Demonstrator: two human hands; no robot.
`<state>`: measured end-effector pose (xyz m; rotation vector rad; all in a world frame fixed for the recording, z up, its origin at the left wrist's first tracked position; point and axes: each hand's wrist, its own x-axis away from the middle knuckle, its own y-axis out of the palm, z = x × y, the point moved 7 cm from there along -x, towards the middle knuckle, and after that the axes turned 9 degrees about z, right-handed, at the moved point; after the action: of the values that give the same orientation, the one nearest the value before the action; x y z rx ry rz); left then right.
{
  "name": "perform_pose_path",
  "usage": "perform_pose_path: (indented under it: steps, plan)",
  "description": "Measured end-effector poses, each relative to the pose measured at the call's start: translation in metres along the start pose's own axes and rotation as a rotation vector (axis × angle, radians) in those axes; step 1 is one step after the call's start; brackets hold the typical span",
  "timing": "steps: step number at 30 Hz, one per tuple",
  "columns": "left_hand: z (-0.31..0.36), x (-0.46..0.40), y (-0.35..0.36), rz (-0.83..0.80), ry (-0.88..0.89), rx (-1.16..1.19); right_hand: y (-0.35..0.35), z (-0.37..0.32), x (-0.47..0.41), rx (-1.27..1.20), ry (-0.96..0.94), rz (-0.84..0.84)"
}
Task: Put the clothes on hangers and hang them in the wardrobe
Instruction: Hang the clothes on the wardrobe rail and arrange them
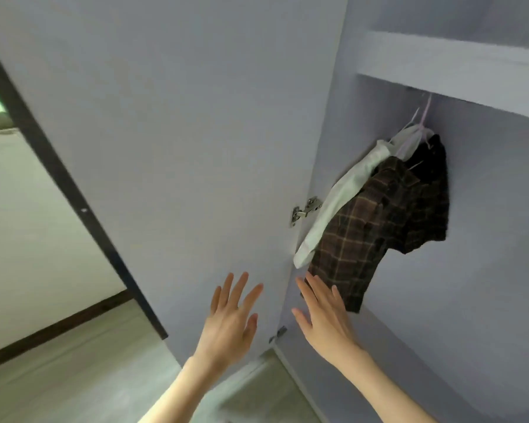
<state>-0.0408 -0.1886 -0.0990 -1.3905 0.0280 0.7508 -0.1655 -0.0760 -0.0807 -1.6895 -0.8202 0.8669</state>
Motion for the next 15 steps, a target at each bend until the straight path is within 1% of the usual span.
perform_pose_path:
  steps: [3, 6, 7, 9, 11, 13, 15]
  plan:
    - [-0.029, 0.074, -0.020, -0.018, -0.197, -0.084, 0.025, -0.043, 0.017, -0.042, -0.142, -0.058]
    - [-0.060, 0.156, -0.048, -0.044, -0.424, -0.139, 0.045, -0.104, 0.030, -0.057, -0.276, -0.155]
    - [-0.069, 0.184, -0.061, -0.043, -0.506, -0.167, 0.053, -0.128, 0.035, -0.065, -0.347, -0.148]
    - [-0.088, 0.238, -0.089, -0.058, -0.664, -0.212, 0.067, -0.175, 0.049, -0.111, -0.445, -0.187]
    - [-0.104, 0.288, -0.116, -0.056, -0.774, -0.277, 0.076, -0.226, 0.067, -0.161, -0.577, -0.191]
    - [-0.117, 0.343, -0.144, -0.024, -0.917, -0.300, 0.083, -0.278, 0.088, -0.154, -0.713, -0.161]
    - [-0.125, 0.393, -0.173, 0.032, -1.051, -0.320, 0.086, -0.328, 0.112, -0.176, -0.819, -0.169]
